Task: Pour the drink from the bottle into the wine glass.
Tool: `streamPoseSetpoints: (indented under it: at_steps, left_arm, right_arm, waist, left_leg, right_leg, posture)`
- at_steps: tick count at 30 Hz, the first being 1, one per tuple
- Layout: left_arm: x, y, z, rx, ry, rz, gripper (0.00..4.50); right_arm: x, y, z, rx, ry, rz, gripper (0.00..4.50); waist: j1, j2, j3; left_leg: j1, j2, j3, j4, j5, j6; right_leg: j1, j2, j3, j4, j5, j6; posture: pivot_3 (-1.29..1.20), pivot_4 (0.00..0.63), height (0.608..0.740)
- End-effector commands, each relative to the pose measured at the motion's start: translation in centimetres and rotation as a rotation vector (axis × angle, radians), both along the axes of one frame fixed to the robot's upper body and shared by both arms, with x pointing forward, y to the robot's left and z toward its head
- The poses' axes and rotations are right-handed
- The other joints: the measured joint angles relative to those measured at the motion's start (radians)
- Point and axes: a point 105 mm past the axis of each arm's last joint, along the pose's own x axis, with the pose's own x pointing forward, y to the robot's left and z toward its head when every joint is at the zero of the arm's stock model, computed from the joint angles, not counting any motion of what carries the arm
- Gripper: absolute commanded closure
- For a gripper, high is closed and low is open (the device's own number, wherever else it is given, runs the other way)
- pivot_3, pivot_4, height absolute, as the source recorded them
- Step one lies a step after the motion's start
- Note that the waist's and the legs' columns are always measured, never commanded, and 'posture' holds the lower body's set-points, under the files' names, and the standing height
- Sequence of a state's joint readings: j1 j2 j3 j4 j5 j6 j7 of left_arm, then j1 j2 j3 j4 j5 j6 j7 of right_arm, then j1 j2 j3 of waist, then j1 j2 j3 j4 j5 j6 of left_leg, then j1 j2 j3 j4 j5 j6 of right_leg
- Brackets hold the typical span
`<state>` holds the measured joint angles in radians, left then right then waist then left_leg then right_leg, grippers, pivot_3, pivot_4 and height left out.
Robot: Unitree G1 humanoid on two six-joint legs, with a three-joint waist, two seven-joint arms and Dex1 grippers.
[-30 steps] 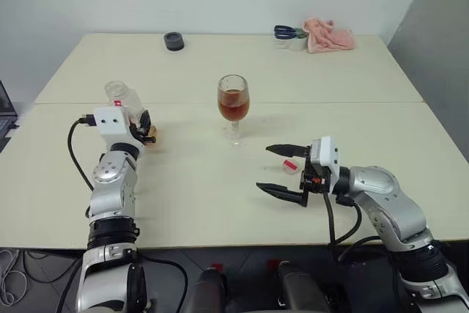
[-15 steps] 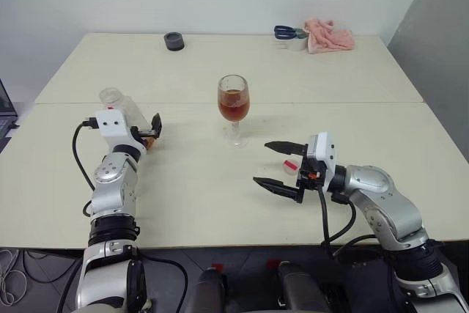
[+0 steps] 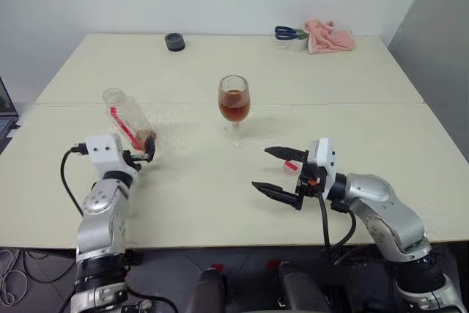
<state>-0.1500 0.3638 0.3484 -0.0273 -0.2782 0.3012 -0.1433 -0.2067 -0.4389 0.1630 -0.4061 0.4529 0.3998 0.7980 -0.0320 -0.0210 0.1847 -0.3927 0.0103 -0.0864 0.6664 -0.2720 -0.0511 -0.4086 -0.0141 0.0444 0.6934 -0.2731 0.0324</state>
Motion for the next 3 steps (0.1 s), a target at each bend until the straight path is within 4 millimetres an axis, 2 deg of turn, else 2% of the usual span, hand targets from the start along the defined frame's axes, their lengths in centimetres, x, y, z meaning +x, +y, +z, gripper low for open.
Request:
streamPoseSetpoints:
  at_steps: [1,3]
  left_arm:
    - [-1.6,-0.9,1.3,-0.009,-0.016,-0.016,0.02]
    - [-2.8,-2.1,1.3,0.015,0.003,-0.040,0.02]
  right_arm:
    - [0.8,-1.2,1.2,0.044,-0.038,-0.156,0.00]
    - [2.8,-2.9,1.0,0.048,-0.048,-0.389,0.00]
  waist:
    - [0.001,0.000,0.000]
    - [0.000,0.000,0.000]
  left_leg:
    - [0.000,0.000,0.000,0.000,0.000,0.000]
    - [0.002,0.000,0.000,-0.001,0.000,0.000]
  right_leg:
    - [0.000,0.000,0.000,-0.001,0.000,0.000]
    - [0.002,0.000,0.000,-0.002,0.000,0.000]
  posture:
    - [0.00,0.150,0.740]
    - [0.00,0.150,0.740]
